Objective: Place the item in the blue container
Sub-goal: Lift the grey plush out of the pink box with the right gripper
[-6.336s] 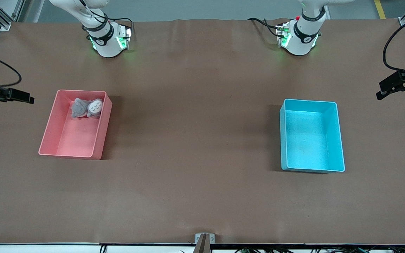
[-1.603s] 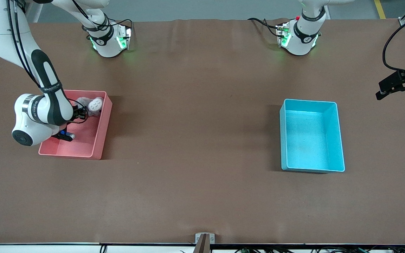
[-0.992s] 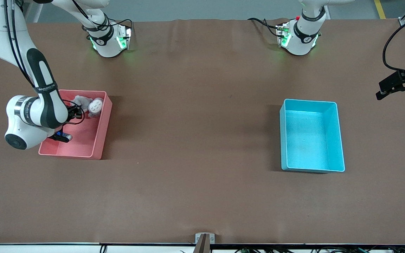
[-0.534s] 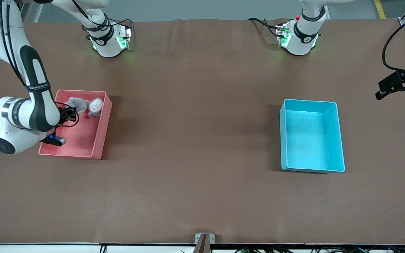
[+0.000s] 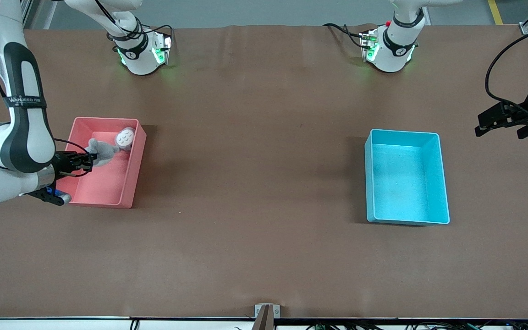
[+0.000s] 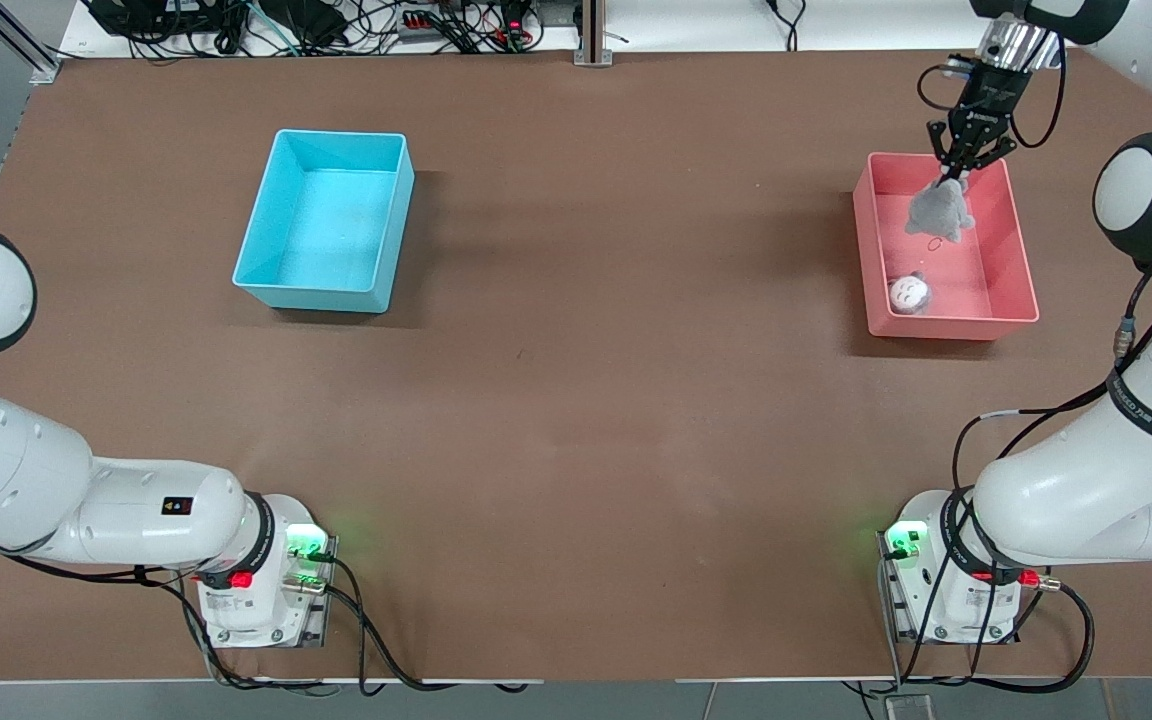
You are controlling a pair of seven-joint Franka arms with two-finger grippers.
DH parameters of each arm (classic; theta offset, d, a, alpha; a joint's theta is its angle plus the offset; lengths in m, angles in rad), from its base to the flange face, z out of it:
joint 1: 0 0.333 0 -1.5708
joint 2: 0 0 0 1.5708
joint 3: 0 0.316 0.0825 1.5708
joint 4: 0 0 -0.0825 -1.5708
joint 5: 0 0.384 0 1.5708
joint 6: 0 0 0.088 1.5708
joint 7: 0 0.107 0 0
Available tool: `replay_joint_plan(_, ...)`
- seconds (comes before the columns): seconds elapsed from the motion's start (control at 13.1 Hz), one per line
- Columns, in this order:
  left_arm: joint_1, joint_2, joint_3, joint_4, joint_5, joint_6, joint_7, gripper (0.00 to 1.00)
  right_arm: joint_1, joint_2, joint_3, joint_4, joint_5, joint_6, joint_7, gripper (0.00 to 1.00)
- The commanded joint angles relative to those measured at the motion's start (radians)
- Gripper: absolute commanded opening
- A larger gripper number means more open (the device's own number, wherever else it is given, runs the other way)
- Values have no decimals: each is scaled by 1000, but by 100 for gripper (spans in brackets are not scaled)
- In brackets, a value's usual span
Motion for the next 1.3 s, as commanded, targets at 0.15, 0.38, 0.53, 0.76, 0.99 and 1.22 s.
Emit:
replay_joint_plan(0.15, -1, 20, -5, 2, 10, -21, 8, 100, 152, -107, 0, 8, 100, 15, 319, 0)
replay_joint_plan(0.38, -3, 34, -7, 1, 11, -33, 11, 100, 256, -155, 0, 27, 104, 115, 396, 0)
replay_joint_plan(0.53, -7, 41, -16, 2, 8, -52, 9, 100, 332, -150, 0, 21, 104, 147, 466, 0)
replay_joint_plan(0.76, -7, 41, -21, -1, 11, -79, 2, 100, 483, -139, 0, -11, 101, 252, 632, 0)
replay_joint_plan(0.99, -12, 45, -21, 1, 13, -94, 15, 100, 594, -101, -2, -18, 87, 400, 678, 0)
replay_joint_plan(1.22, -17, 45, -27, 4, 23, -95, 13, 100, 680, -40, -2, -18, 75, 532, 771, 0)
